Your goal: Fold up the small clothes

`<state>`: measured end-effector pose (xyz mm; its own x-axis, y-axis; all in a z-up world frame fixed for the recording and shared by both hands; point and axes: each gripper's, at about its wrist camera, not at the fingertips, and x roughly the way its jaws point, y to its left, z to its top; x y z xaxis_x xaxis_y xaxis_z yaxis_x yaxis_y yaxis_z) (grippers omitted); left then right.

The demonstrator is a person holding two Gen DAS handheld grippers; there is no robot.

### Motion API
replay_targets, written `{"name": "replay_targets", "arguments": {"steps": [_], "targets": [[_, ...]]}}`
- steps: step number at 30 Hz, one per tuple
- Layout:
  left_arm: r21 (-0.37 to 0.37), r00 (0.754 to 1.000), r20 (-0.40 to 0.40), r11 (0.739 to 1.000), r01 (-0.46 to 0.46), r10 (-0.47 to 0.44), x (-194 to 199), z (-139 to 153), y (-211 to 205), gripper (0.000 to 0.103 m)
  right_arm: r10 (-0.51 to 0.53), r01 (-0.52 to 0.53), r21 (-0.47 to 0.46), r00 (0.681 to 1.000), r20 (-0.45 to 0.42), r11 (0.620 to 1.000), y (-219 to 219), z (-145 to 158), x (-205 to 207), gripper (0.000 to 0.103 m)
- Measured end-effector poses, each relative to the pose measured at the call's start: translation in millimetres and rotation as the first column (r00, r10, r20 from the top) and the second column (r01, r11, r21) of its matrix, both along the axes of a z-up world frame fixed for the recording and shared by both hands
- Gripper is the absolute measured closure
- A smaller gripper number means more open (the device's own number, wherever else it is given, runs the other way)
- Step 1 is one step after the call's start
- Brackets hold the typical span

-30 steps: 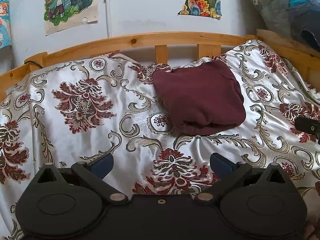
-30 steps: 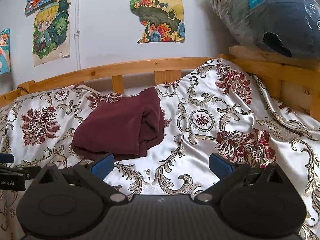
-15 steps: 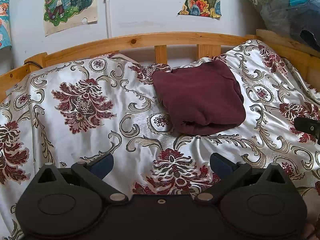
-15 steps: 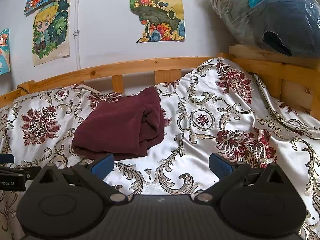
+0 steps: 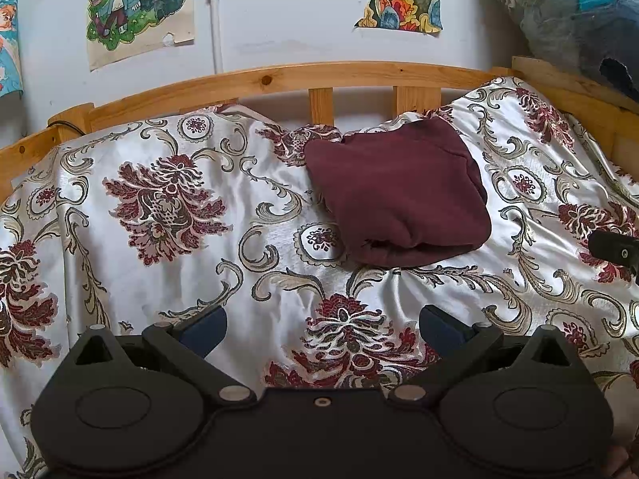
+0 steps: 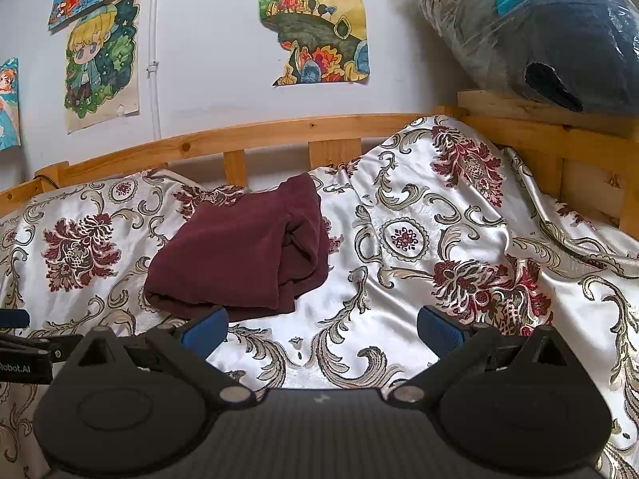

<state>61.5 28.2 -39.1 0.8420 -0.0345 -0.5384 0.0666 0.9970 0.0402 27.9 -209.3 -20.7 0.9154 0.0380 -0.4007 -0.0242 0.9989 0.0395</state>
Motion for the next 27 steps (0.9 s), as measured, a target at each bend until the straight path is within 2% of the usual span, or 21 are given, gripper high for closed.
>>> {"name": "replay_targets", "arguments": {"steps": [27], "targets": [[0.006,1.000,-0.004,1.000,0.004,-0.004,0.4,-2.2,0.1,0.001,-0.001,0.001,0.001,1.000,-0.005,1.000,0.3,-0.8,0.3,0.000]]}}
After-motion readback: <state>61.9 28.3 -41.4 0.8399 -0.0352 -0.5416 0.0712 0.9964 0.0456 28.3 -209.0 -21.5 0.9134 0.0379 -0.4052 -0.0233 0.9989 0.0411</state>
